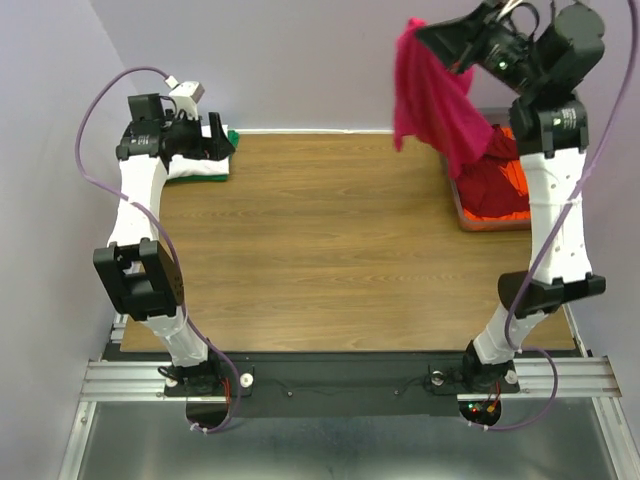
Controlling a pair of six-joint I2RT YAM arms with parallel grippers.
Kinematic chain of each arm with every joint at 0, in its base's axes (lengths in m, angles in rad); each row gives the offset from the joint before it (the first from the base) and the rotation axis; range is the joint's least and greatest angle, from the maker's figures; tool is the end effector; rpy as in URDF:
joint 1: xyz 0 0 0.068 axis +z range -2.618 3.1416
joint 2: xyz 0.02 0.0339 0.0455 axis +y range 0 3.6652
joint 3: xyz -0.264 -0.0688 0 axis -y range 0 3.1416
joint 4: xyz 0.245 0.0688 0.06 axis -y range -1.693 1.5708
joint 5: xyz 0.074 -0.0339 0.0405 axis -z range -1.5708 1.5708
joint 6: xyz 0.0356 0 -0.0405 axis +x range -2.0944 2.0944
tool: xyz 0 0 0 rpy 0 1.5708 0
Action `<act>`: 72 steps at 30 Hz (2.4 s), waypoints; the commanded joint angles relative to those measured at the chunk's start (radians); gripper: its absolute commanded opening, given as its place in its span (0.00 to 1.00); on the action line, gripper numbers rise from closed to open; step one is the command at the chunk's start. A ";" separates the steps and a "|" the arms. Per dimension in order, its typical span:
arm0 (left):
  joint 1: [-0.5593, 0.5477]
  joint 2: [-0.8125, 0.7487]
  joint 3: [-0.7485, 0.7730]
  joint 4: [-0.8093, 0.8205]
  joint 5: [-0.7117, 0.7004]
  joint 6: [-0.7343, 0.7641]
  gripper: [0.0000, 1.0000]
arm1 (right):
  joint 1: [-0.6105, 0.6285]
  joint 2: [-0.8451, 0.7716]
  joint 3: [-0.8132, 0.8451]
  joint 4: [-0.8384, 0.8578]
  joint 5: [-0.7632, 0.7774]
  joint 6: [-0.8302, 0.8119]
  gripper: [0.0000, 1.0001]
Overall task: Fold and stack the t-shirts
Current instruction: Move the tshirt to the center of the board, then flatten the tshirt out
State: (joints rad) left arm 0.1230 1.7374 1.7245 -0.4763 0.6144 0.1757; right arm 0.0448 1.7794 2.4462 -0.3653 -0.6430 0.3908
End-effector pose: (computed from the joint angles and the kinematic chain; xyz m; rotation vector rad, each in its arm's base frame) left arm 0.4000 0.0288 0.3822 0.4240 1.9455 -0.4388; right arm 0.3267 0.0360 0.6009 -0.3419 1.3291 0.7736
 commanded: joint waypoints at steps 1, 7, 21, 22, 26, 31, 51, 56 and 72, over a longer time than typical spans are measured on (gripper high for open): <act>0.043 -0.091 0.040 0.085 0.126 -0.051 0.99 | 0.139 -0.087 -0.131 0.092 0.023 -0.043 0.01; 0.055 -0.137 -0.035 0.120 0.140 -0.058 0.99 | 0.170 -0.008 -0.390 0.149 0.020 -0.070 0.11; -0.012 -0.222 -0.324 -0.192 0.048 0.450 0.87 | 0.092 0.084 -0.723 -0.183 0.044 -0.439 0.76; -0.066 -0.234 -0.369 -0.205 0.033 0.522 0.84 | 0.092 0.077 -0.783 -0.204 0.013 -0.446 0.72; -0.175 -0.277 -0.482 -0.220 -0.039 0.591 0.74 | 0.121 0.074 -0.860 -0.351 -0.106 -0.571 0.63; -0.204 -0.242 -0.530 -0.185 -0.030 0.504 0.74 | 0.333 -0.021 -0.955 -0.449 -0.026 -0.809 0.61; 0.122 -0.162 -0.522 -0.188 0.168 0.320 0.81 | 0.905 0.124 -1.058 -0.416 0.351 -0.768 0.60; 0.124 -0.211 -0.579 -0.183 0.162 0.347 0.85 | 0.926 0.146 -1.116 -0.408 0.396 -0.759 0.67; 0.066 -0.230 -0.569 -0.107 0.079 0.300 0.81 | 0.733 0.049 -1.072 -0.302 0.409 -0.727 0.01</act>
State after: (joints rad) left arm 0.2314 1.5257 1.1187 -0.5945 0.7212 0.4698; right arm 0.9318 1.8854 1.2819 -0.6712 -0.1474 -0.3626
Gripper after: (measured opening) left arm 0.811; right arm 0.013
